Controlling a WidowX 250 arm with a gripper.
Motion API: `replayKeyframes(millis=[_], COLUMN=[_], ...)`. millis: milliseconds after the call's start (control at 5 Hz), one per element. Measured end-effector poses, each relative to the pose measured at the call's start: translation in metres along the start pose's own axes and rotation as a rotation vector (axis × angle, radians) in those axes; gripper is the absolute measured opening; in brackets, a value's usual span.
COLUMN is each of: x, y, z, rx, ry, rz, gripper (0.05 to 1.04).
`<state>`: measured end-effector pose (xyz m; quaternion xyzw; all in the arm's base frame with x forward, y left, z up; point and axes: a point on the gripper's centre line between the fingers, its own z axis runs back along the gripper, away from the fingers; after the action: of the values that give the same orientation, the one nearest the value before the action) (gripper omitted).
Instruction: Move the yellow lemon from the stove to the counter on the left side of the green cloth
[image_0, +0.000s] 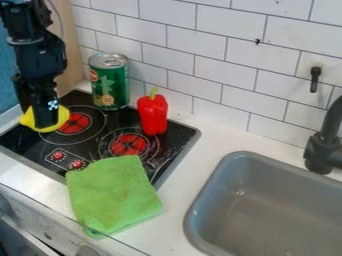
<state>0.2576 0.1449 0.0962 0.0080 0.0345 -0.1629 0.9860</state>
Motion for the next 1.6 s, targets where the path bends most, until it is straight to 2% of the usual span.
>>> replayKeyframes(millis=[600, 800, 1000, 1400, 1600], x=[-0.010, -0.012, -0.018, -0.027, -0.025], y=[-0.020, -0.023, -0.019, -0.016, -0.014], z=[-0.021, -0.026, -0.028, -0.053, -0.064], rx=[-0.033, -0.023, -0.036, -0.110, -0.146], ry=[-0.019, -0.034, -0.041, 0.012, 0.017], rz=[0.027, 0.079, 0.128, 0.153, 0.147], gripper=[0.791, 0.791, 0.791, 0.791, 0.791])
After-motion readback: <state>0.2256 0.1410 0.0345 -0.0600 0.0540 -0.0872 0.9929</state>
